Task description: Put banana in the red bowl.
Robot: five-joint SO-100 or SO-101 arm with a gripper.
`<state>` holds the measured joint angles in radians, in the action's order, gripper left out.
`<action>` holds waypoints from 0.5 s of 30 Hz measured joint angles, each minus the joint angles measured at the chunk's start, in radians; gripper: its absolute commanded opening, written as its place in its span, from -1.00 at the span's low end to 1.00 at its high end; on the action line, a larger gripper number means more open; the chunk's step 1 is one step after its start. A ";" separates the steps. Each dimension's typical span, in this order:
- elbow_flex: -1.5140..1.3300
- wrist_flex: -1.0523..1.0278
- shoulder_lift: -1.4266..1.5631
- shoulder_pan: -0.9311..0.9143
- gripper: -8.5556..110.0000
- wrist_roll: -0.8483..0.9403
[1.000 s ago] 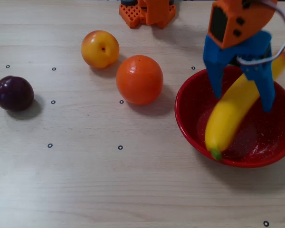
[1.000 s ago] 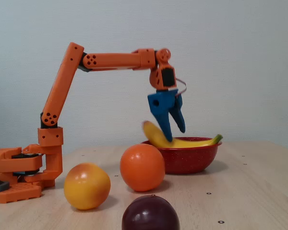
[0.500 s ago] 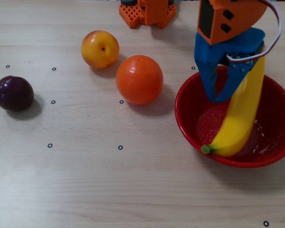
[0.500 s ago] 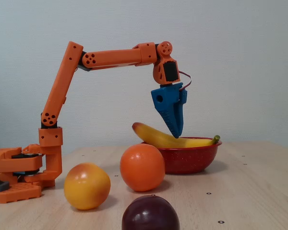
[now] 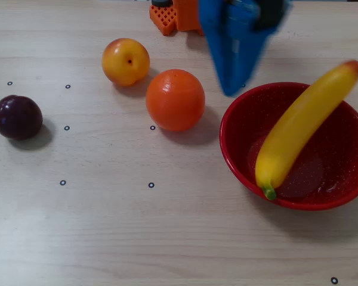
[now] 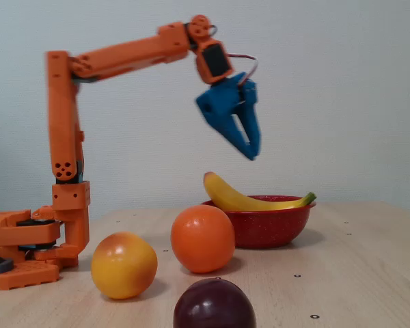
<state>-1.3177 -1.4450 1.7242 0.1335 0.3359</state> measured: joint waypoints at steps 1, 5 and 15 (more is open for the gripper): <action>-0.035 0.002 0.061 -0.029 -0.86 -0.012; -0.156 0.005 0.270 -0.087 -0.86 -0.052; -0.557 0.005 0.703 -0.195 -0.86 -0.115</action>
<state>-1.8745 -1.4404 2.4268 -0.0614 0.2209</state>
